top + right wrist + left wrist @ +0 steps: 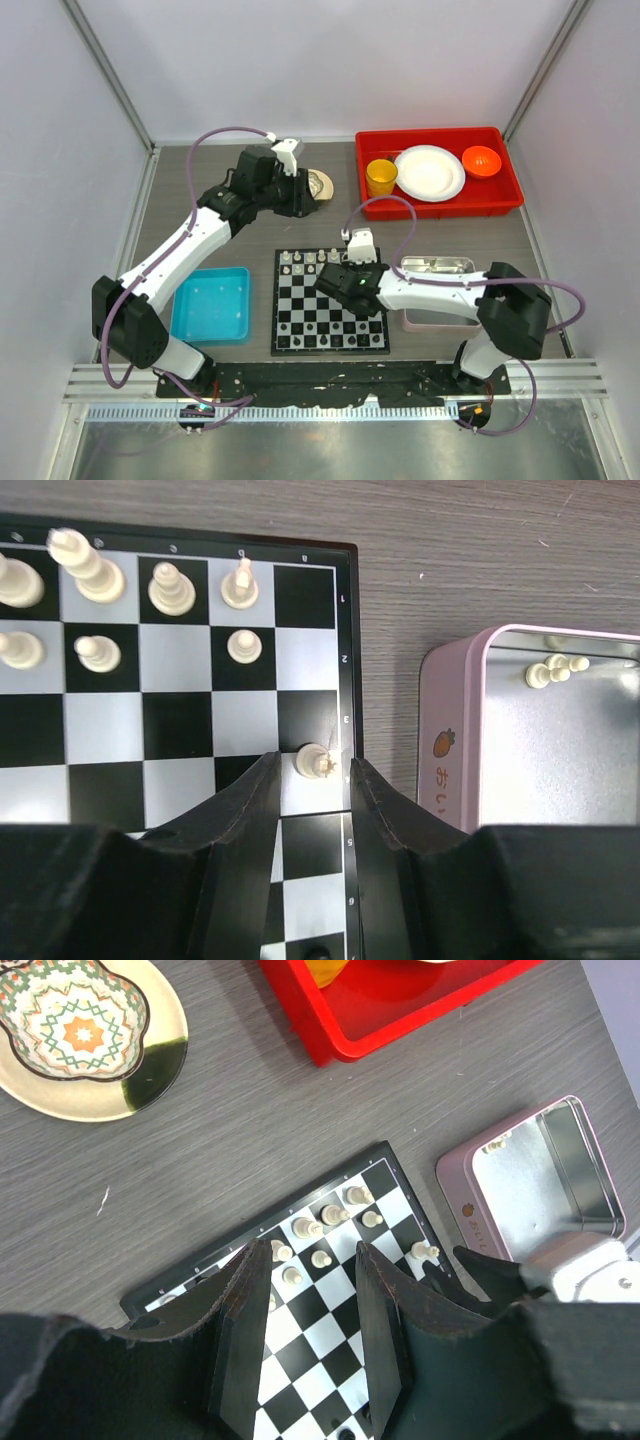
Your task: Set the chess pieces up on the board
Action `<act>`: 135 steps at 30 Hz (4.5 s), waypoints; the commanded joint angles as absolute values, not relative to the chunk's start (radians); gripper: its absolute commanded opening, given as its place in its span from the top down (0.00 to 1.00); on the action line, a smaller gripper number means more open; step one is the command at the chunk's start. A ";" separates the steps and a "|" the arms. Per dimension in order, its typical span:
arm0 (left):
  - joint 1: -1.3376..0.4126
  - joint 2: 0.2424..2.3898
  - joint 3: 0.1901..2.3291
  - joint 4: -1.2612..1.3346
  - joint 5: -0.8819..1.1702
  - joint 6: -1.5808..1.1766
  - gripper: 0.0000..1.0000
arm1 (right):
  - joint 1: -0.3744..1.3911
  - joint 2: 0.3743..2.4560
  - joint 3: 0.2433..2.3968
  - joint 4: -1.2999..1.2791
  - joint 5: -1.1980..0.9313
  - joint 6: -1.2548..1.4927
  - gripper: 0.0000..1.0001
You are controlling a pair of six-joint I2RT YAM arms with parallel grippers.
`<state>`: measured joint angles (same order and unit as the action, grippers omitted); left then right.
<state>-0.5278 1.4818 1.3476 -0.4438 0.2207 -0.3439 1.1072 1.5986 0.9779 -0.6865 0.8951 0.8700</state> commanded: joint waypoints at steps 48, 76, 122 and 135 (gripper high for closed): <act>-0.520 1.476 1.345 -0.403 0.225 -0.351 0.57 | 0.827 1.539 0.963 -0.632 0.374 0.739 0.75; -0.520 1.477 1.345 -0.408 0.222 -0.347 0.57 | 0.647 1.569 1.109 -0.563 0.351 0.594 0.87; -0.515 1.480 1.350 -0.411 0.222 -0.347 0.57 | 0.611 1.704 1.141 -0.486 0.265 0.574 0.69; -0.514 1.483 1.351 -0.411 0.225 -0.348 0.57 | 0.594 1.530 1.137 -0.508 0.259 0.566 0.64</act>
<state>-0.5213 1.4818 1.3476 -0.4438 0.2203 -0.3439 0.6060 1.6741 1.1194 -0.5068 0.2554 0.5793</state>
